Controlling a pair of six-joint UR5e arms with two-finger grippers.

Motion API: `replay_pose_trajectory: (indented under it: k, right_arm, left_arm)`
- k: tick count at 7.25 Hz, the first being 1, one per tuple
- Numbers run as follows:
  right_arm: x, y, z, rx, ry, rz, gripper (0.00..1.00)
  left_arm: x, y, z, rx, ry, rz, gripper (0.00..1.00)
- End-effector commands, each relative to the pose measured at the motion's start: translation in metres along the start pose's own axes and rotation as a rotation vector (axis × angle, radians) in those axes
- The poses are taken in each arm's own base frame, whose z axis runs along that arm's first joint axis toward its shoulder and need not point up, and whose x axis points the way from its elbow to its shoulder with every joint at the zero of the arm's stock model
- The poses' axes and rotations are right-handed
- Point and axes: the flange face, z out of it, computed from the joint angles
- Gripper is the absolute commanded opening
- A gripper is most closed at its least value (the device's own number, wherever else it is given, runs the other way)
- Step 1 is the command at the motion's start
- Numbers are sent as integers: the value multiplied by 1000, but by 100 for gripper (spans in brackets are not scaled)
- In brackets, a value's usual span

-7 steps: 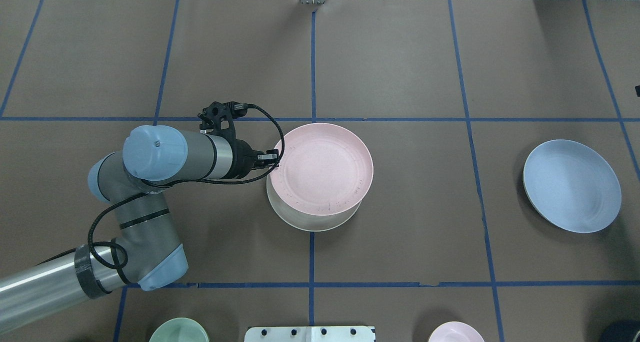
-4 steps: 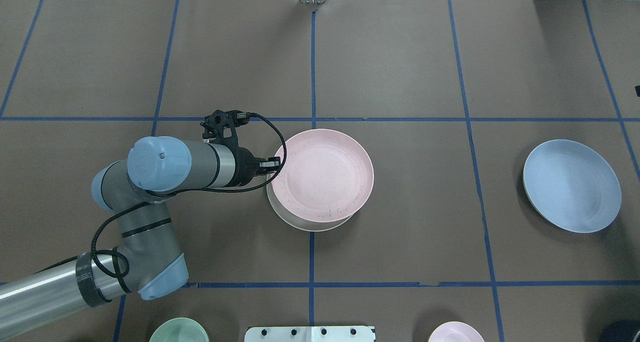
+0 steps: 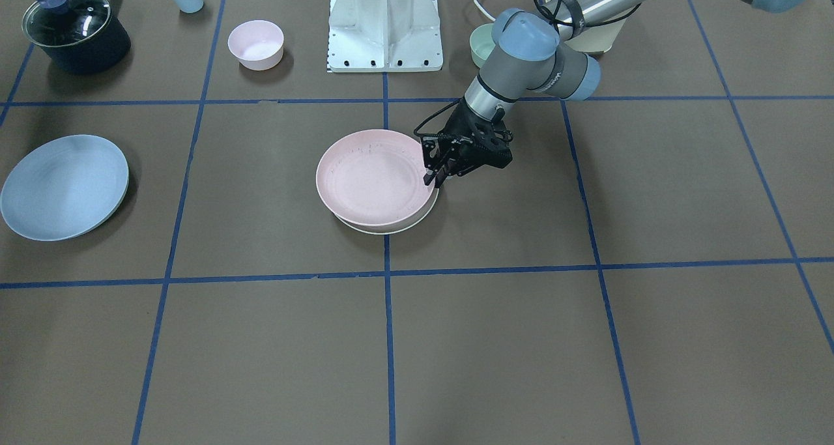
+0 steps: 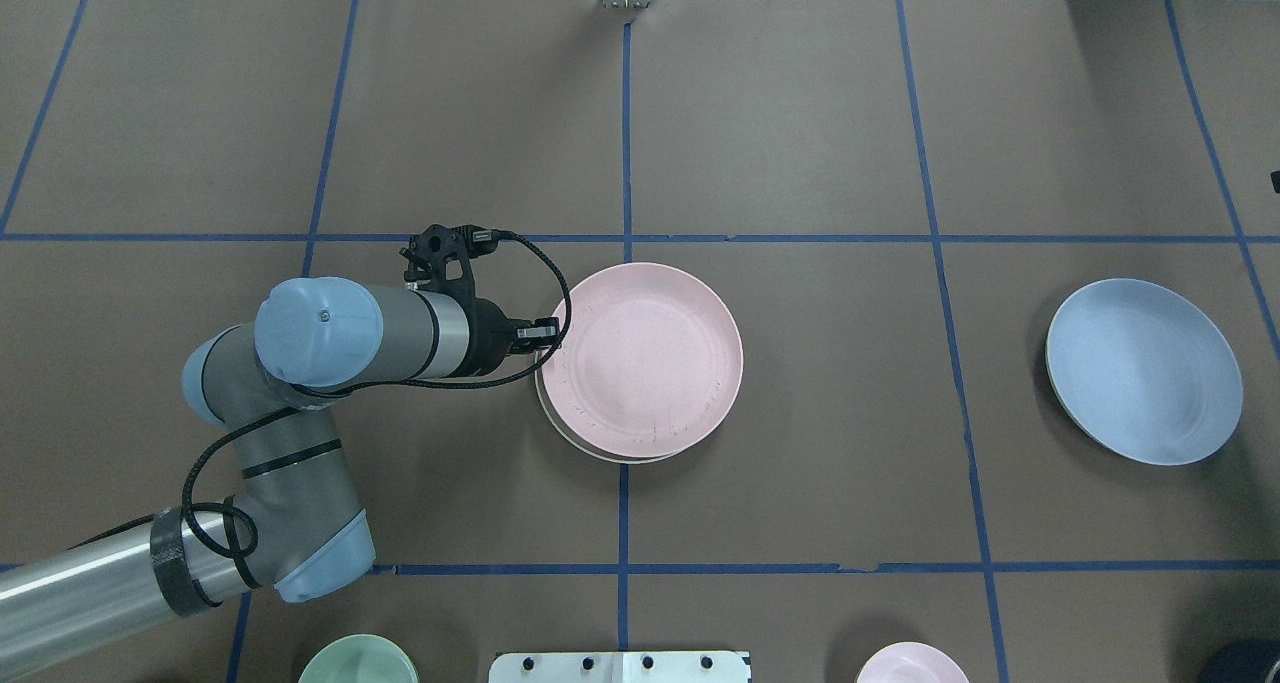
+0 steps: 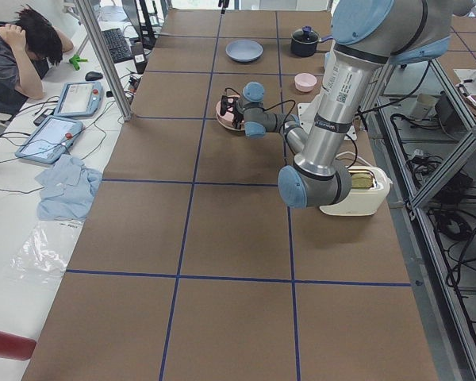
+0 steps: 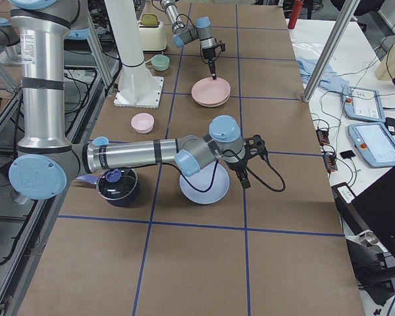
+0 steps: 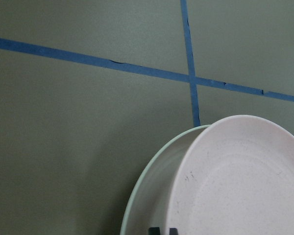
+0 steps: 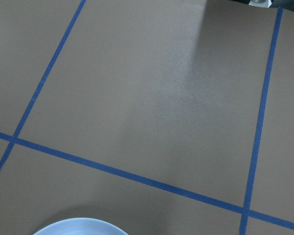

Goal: Stack three plates with pink and blue
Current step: 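Withdraw the left gripper while the right gripper reaches the light blue plate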

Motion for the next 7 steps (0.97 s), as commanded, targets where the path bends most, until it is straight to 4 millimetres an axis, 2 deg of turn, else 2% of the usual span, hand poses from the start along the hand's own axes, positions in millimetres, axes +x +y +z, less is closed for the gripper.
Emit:
replay_pose_trajectory:
  k: [1,2,3,4,5,6,7]
  right_arm:
    - [0,0,0,2,0,0,100]
    - [0,0,0,1,0,0,100]
    - [-2,0,0,0,-4,24,100]
    - [-10,0,6,-8,-16,51,100]
    - [-31,3,19,-3,-46,100,100]
    - [-60,11,38,22,-78,141,100]
    - [-74,41,58,41,-71,151,100]
  left_arm:
    - [-3,0,-1,1,-3,5,100]
    - [-1,-4,-6,3,3,17,100]
    - [-9,-12,-16,13,-2,82,100]
    - [-38,-5,-37,9,-18,159,100]
    - [-67,-18,-65,2,-44,243,100]
    - [-90,-46,-96,-26,-73,293,100]
    - [-115,-72,-124,-30,-115,364,100]
